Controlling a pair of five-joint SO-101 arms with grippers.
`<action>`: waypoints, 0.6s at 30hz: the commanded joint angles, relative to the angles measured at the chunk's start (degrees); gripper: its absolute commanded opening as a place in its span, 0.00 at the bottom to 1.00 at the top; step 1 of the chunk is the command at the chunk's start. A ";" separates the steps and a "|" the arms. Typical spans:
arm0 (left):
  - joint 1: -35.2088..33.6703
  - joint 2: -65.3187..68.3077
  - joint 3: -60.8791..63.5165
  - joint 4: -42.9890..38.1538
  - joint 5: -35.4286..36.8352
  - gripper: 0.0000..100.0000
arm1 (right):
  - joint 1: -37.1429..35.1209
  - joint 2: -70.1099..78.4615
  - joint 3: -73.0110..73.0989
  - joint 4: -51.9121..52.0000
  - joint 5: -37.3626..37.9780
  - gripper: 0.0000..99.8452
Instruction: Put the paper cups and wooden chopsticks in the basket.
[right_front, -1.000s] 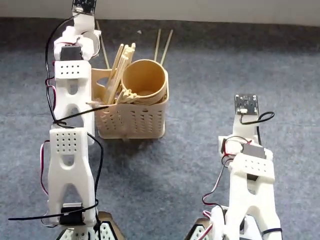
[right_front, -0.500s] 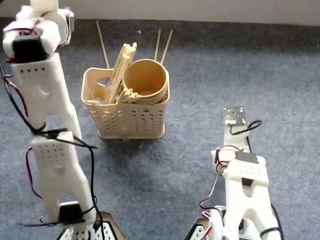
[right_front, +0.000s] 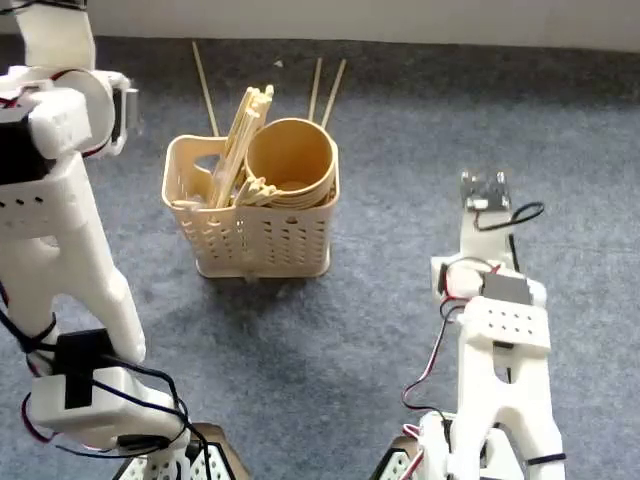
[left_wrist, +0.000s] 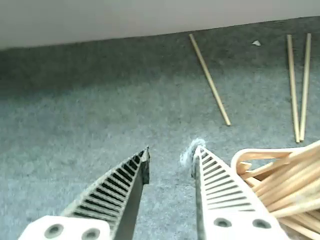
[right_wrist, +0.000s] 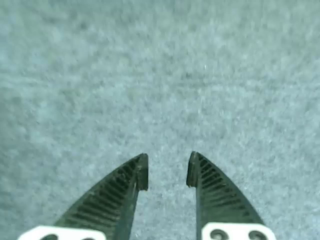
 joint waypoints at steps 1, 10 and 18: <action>-6.02 -3.03 3.47 -3.08 2.02 0.15 | -5.23 4.44 -27.65 9.71 -6.59 0.14; -15.34 -3.03 15.25 -13.80 -1.93 0.15 | -14.37 26.86 -78.73 35.30 -14.59 0.14; -16.84 -3.47 29.41 -25.41 -2.02 0.15 | -25.54 41.54 -108.26 47.78 -17.23 0.14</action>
